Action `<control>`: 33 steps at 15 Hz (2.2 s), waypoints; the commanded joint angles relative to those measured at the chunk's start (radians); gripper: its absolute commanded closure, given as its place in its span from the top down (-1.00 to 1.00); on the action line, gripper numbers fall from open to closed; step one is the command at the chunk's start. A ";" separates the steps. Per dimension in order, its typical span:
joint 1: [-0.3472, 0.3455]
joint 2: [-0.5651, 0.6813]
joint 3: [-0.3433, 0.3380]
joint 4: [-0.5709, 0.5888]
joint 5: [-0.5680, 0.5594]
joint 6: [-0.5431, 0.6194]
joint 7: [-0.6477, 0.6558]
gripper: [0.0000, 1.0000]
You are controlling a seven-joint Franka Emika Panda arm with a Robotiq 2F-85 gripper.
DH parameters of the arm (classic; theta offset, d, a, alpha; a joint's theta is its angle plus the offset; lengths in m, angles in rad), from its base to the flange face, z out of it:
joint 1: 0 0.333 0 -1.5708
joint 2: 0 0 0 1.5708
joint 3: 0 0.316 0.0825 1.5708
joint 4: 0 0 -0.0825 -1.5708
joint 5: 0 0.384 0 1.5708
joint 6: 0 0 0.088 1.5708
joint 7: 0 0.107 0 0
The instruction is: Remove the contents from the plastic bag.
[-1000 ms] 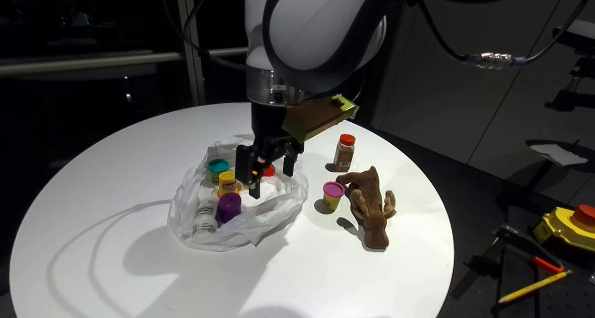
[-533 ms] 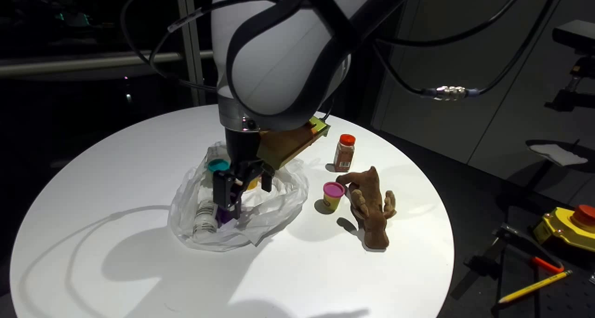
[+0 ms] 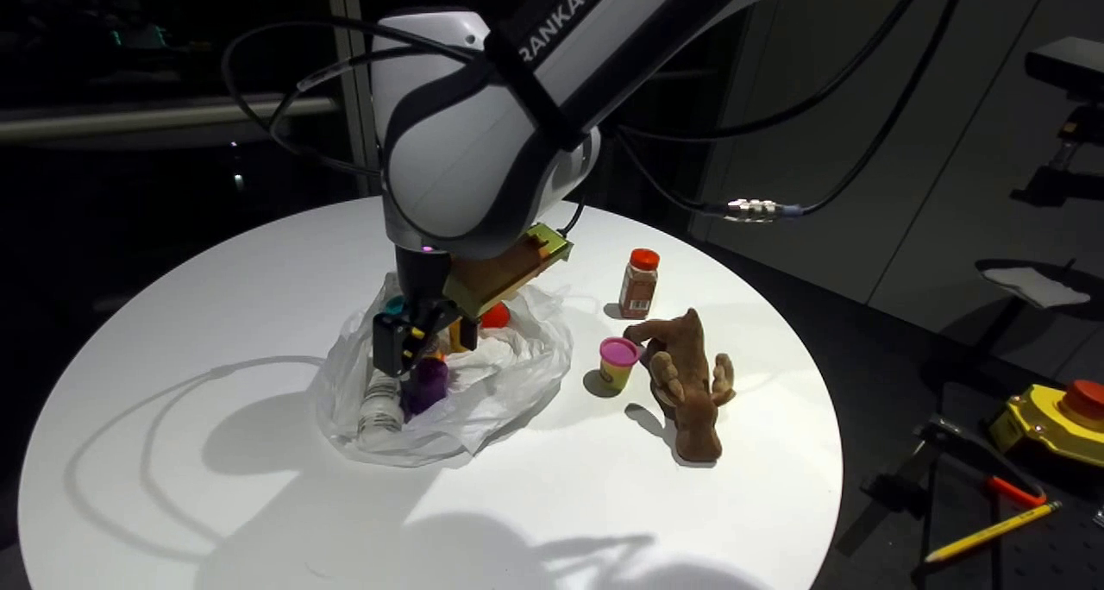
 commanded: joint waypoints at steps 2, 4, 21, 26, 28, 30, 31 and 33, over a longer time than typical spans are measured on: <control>0.000 0.073 -0.002 0.124 -0.003 -0.051 -0.026 1.00; 0.000 0.091 -0.003 0.152 -0.003 -0.066 -0.028 0.47; 0.057 -0.329 -0.101 -0.297 -0.132 -0.058 0.118 -0.49; 0.038 -0.493 -0.047 -0.574 -0.114 -0.017 0.154 -0.49; 0.046 -0.515 -0.049 -0.662 -0.148 0.022 0.198 -0.49; 0.053 -0.504 -0.061 -0.724 -0.195 0.083 0.249 -0.49; 0.055 -0.491 -0.073 -0.748 -0.220 0.119 0.285 -0.49; 0.063 -0.460 -0.101 -0.774 -0.242 0.218 0.378 -0.49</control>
